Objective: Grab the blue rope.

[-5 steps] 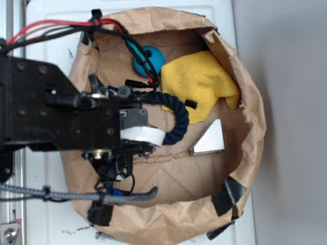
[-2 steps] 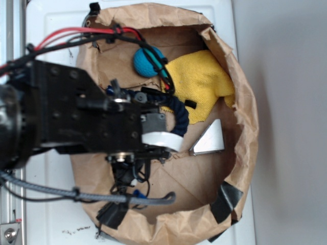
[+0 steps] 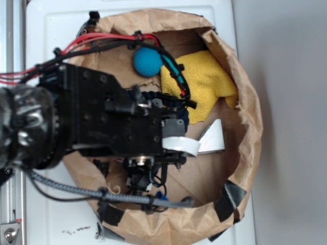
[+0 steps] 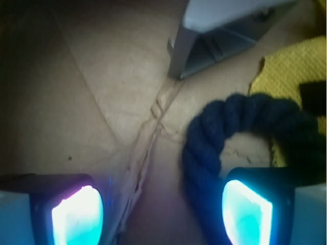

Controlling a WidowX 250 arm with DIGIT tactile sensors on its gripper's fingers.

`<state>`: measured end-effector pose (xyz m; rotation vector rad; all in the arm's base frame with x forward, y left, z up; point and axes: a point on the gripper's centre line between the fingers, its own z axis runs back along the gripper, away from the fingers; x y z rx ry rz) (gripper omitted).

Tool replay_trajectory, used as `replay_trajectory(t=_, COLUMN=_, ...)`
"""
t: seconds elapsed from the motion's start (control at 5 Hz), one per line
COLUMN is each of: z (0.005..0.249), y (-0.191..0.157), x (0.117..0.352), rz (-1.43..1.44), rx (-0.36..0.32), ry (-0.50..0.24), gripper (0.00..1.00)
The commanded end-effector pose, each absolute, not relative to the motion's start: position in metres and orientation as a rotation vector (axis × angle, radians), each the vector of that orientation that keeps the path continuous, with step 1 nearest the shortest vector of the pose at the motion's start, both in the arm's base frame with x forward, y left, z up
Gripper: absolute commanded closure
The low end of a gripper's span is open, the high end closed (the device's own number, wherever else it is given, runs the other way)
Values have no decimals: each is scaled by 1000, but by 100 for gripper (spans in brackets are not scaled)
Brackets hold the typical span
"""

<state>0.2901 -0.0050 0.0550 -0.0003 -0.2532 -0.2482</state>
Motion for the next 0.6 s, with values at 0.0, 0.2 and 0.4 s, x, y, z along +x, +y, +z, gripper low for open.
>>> replay_trajectory(t=0.0, z=60, y=3, x=311, rz=-234, rx=6, ry=-301, gripper=0)
replay_trajectory(t=0.2, z=57, y=9, x=312, rz=-217, rx=12, ry=-298, gripper=0)
replay_trajectory(t=0.4, z=56, y=15, x=316, rz=-177, rx=13, ry=-299, gripper=0)
